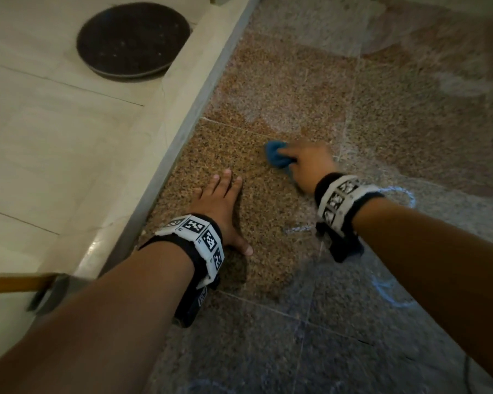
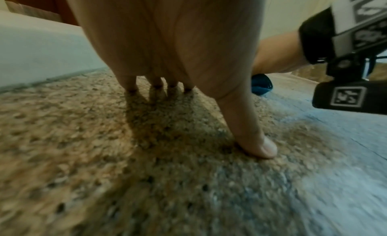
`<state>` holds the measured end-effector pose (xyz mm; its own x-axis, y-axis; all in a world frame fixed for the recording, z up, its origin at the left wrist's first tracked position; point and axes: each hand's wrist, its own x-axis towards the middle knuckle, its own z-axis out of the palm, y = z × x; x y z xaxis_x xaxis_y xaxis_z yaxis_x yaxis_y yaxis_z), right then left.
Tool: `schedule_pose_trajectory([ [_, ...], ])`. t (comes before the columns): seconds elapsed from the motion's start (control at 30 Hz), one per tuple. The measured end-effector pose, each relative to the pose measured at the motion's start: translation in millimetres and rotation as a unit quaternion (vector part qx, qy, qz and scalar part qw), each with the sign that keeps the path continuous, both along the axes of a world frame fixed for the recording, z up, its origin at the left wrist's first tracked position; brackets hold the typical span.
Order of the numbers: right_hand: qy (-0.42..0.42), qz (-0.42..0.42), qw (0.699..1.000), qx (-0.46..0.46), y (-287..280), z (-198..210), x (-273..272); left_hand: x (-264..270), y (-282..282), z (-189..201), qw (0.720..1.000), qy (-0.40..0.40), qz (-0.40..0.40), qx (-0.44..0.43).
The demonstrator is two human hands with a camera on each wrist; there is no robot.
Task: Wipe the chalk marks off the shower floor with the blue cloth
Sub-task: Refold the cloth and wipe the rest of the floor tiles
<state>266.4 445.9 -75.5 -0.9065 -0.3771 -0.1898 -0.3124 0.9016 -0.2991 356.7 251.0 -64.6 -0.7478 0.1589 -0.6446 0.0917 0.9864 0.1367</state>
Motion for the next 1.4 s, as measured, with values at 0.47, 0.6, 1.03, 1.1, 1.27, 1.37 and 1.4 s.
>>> schedule_pose_trajectory([
  [0.47,0.010,-0.112,0.992,-0.058,48,-2,-13,0,0,-1,1.000,-0.004,0.010,0.012],
  [0.6,-0.038,-0.112,0.990,-0.081,39,5,11,0,1,1,1.000,-0.001,0.009,0.007],
  [1.03,-0.043,-0.087,0.991,-0.091,38,-1,37,0,2,2,1.000,0.003,0.011,-0.003],
  [1.1,-0.044,0.041,0.996,-0.068,32,1,58,1,1,2,1.000,0.002,0.010,-0.004],
  [1.27,-0.013,-0.092,0.993,-0.075,57,-1,26,0,2,3,1.000,0.004,0.009,-0.007],
  [1.37,-0.009,-0.136,0.990,-0.030,53,-8,32,0,2,2,1.000,0.002,0.009,-0.004],
  [1.4,-0.019,-0.104,0.994,-0.024,48,-9,42,0,2,1,1.000,0.004,0.010,-0.003],
])
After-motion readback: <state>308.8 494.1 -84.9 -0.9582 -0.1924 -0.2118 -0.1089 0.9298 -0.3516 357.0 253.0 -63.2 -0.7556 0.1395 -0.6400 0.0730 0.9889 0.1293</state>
